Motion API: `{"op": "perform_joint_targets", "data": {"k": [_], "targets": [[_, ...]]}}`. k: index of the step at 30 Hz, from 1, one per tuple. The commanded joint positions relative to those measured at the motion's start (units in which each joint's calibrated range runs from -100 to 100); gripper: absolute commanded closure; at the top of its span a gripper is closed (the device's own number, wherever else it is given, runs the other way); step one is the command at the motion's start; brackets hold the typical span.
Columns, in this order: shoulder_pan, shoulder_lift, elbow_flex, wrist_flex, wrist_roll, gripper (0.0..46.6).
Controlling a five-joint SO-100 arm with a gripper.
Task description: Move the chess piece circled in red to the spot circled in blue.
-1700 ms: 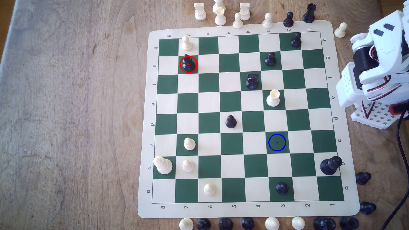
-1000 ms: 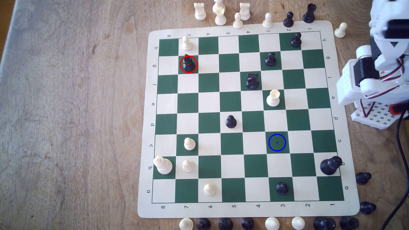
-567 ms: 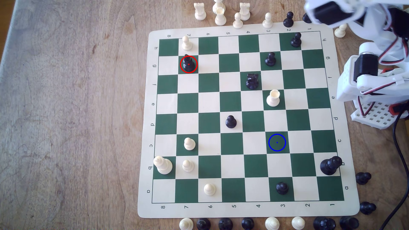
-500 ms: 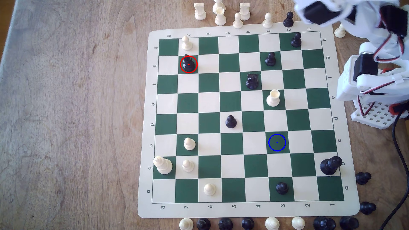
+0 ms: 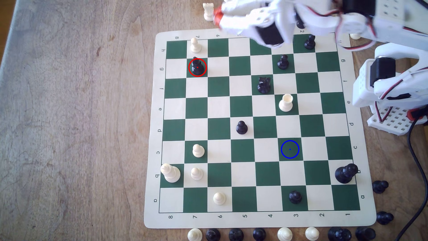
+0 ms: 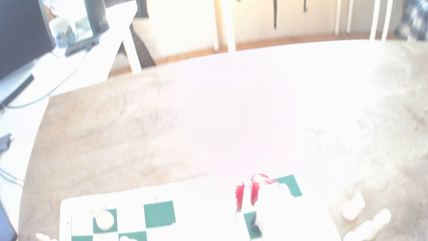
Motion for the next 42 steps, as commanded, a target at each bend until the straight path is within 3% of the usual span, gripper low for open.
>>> {"op": "perform_joint_targets", "data": {"k": [1, 7, 12, 17, 21, 42], "targets": [[0.9, 8.6, -13.6, 4.6, -2.7, 41.9], [1.8, 19.5, -23.1, 13.2, -5.3, 40.6], [2.1, 34.3, -41.6, 24.4, -8.2, 39.2], [2.3, 41.8, -49.6, 27.6, -9.2, 37.0], [2.5, 45.5, -52.0, 27.6, -9.2, 34.2], [3.7, 61.8, -58.0, 20.3, -9.2, 33.7]]}}
